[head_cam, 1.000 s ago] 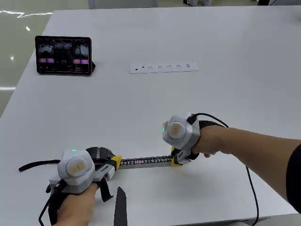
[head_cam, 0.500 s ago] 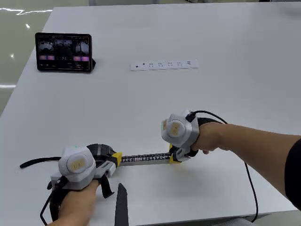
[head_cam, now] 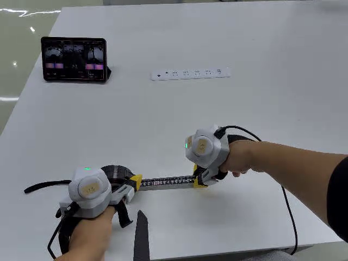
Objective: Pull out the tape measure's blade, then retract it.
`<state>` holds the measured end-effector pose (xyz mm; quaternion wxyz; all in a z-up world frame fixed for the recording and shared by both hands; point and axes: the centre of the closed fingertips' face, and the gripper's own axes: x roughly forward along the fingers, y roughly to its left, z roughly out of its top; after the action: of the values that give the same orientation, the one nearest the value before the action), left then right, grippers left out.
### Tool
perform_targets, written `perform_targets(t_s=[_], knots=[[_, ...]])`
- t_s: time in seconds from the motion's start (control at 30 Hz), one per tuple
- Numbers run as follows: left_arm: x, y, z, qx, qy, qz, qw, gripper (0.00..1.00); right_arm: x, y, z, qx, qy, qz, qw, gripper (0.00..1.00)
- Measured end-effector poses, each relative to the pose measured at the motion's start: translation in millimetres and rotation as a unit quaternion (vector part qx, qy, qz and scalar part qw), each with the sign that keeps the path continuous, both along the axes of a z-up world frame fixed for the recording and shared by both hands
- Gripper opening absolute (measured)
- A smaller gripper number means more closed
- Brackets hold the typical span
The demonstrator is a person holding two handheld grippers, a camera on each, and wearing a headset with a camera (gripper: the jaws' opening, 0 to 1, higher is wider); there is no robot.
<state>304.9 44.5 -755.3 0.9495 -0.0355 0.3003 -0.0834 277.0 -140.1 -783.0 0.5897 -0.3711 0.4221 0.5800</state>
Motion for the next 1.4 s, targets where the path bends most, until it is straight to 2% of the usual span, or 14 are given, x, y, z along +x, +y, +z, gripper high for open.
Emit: perform_targets(t_s=[0.1, 0.17, 0.5, 0.93, 1.4], knots=[[0.2, 0.2, -0.1, 0.000, 0.001, 0.000, 1.0000, 0.65, 0.0, 1.6, 0.0, 0.002, 0.000, 0.001, 1.0000, 0.10], [-0.1, 0.0, -0.3, 0.000, 0.001, 0.000, 1.0000, 0.65, -0.3, 3.0, -0.2, 0.000, -0.007, 0.017, 0.9998, 0.10], [-0.8, 0.2, -0.9, -0.001, 0.002, 0.000, 1.0000, 0.65, 1.3, 8.2, 0.3, 0.003, -0.016, 0.013, 0.9998, 0.10], [-1.5, 0.2, -0.7, -0.003, 0.005, 0.000, 1.0000, 0.65, 2.3, 13.4, 0.2, 0.005, -0.016, 0.010, 0.9998, 0.10], [-1.1, -0.3, -0.6, -0.004, 0.006, -0.001, 1.0000, 0.65, 3.6, 16.2, 1.0, 0.009, -0.004, 0.000, 0.9999, 0.10]])
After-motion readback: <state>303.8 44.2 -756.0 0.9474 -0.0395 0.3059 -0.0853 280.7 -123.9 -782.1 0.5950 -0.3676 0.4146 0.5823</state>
